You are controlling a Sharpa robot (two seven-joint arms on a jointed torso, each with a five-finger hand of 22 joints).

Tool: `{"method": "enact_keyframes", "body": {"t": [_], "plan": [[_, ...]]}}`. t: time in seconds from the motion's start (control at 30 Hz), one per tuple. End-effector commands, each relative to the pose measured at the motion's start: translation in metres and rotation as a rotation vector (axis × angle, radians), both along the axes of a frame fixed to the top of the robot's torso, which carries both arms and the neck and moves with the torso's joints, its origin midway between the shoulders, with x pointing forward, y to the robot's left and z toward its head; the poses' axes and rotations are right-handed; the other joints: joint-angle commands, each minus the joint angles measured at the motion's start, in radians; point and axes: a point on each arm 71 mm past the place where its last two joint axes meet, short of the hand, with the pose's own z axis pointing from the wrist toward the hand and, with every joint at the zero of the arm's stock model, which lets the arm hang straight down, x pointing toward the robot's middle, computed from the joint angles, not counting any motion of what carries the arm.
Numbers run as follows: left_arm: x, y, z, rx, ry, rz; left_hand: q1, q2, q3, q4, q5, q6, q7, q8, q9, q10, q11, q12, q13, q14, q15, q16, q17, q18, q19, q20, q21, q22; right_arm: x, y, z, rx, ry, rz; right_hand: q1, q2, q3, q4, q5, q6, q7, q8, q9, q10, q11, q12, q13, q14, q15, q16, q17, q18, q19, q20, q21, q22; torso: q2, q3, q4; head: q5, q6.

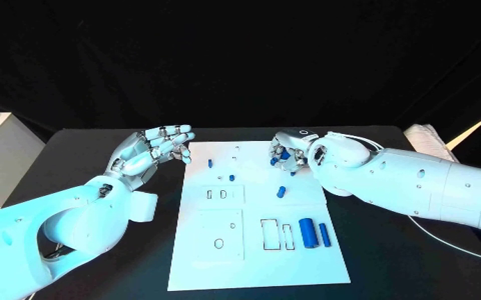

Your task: Assemble the parts on the task board

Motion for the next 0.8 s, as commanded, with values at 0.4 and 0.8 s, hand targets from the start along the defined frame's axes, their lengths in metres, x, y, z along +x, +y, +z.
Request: {"method": "enact_keyframes", "body": {"t": [0.4, 0.8], "plan": [[0.0, -0.0013, 0.0022, -0.008, -0.002, -0.02, -0.004, 0.005, 0.006, -0.001, -0.001, -0.006, 0.026, -0.001, -0.001, -0.005, 0.006, -0.004, 0.0, -0.008, 0.0, 0.008, 0.001, 0.013, -0.011, -0.001, 0.009, 0.003, 0.0004, 0.0016, 0.0002, 0.021, -0.019, -0.013, 0.01, 0.039, 0.013, 0.024, 0.007, 0.059, -0.023, 0.043, 0.036, 0.075, -0.025, 0.038, 0.035, 0.029, -0.011, 0.03, 0.019, -0.023, 0.045, -0.012, 0.038, 0.093, 0.003, -0.0022, 0.0022, -0.003, -0.007], [0.0004, -0.0008, 0.0022, -0.006, 0.002, -0.019, -0.003, 0.008, 0.01, -0.003, -0.001, -0.008, 0.027, -0.002, -0.002, -0.007, 0.007, -0.004, 0.0, -0.01, 0.001, 0.011, 0.002, 0.014, -0.015, 0.0, 0.014, 0.005, -0.0038, 0.0062, 0.0042, 0.067, -0.068, -0.038, 0.033, 0.071, 0.014, 0.015, 0.011, 0.091, -0.045, 0.088, 0.09, 0.111, -0.045, 0.049, 0.067, 0.03, -0.028, 0.042, 0.027, -0.026, 0.048, -0.028, 0.05, 0.113, 0.005, -0.0022, 0.0037, -0.004, -0.001]]}}
